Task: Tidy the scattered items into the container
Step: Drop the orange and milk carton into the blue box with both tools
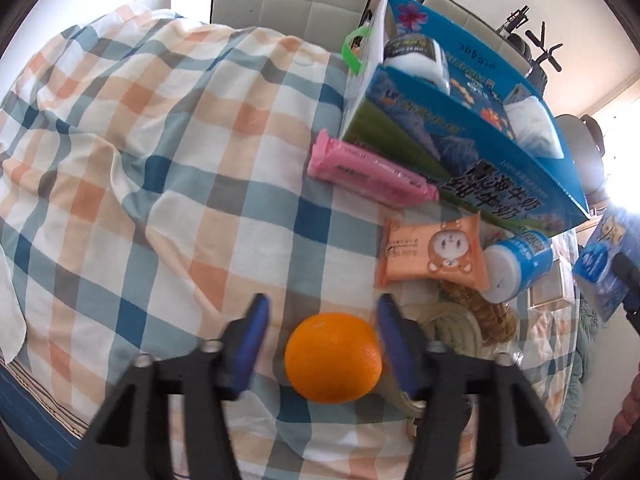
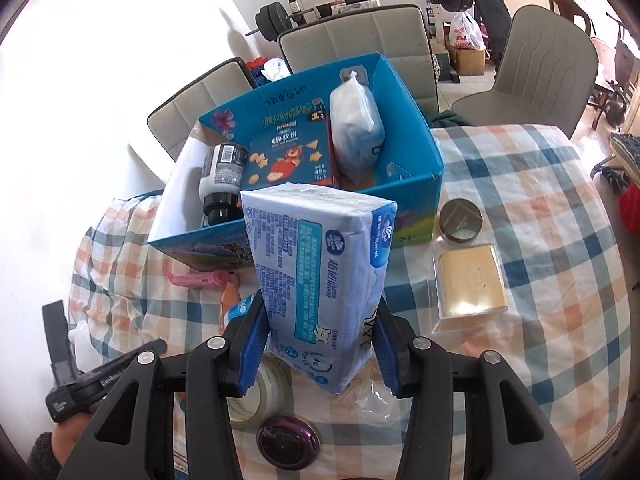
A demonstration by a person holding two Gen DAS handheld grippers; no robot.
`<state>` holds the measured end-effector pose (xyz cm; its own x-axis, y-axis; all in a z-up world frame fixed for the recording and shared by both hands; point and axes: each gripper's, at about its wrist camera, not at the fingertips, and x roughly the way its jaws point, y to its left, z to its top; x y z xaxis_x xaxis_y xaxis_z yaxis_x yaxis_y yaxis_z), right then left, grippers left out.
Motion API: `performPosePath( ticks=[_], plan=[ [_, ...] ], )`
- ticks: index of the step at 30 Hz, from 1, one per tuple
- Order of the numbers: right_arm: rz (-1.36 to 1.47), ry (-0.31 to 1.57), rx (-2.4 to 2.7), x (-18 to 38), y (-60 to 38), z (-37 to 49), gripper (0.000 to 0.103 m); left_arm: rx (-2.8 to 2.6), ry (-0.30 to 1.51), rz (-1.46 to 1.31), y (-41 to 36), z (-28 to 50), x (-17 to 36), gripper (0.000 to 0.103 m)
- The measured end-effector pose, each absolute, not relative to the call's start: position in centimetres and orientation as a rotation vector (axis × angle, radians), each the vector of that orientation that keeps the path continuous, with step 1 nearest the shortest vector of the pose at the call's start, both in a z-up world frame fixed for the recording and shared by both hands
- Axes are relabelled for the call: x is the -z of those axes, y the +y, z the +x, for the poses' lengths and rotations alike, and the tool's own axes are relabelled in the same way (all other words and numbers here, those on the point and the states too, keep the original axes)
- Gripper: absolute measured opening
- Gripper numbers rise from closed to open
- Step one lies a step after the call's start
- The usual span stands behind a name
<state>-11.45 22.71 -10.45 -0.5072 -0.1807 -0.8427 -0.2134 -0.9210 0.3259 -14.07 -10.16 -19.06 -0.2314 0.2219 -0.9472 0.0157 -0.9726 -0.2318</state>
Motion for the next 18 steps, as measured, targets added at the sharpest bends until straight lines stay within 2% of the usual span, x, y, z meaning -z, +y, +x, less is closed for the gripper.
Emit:
performPosePath(
  ticks=[4,6,7,8,10,13,18],
  plan=[
    [-1.580,0.619,-2.639,11.0,21.8,-11.5,0.050,-2.262,-0.369,-1.934,-10.2,-13.0,22.6,0.084],
    [-1.621,0.635,-2.614,12.0,21.5,-11.4,0.050,-2.261,-0.398,-1.930,-10.0,-12.8,23.5,0.080],
    [-1.643,0.650,-2.602,12.5,21.4,-11.4,0.050,-2.254,-0.419,-1.918,-9.9,-12.9,23.5,0.066],
    [-1.656,0.661,-2.593,12.9,21.3,-11.3,0.050,-2.249,-0.419,-1.914,-9.6,-13.0,23.4,0.062],
    [-1.666,0.653,-2.593,13.1,21.0,-11.1,0.050,-2.269,-0.369,-1.912,-9.1,-13.0,23.0,0.062],
    [-1.660,0.645,-2.600,13.0,21.0,-11.2,0.050,-2.288,-0.427,-1.890,-9.7,-12.8,21.9,0.062],
    [-1.582,0.635,-2.635,11.3,22.4,-12.1,0.050,-2.405,-0.488,-1.725,-11.2,-13.7,16.2,0.062]
  ],
)
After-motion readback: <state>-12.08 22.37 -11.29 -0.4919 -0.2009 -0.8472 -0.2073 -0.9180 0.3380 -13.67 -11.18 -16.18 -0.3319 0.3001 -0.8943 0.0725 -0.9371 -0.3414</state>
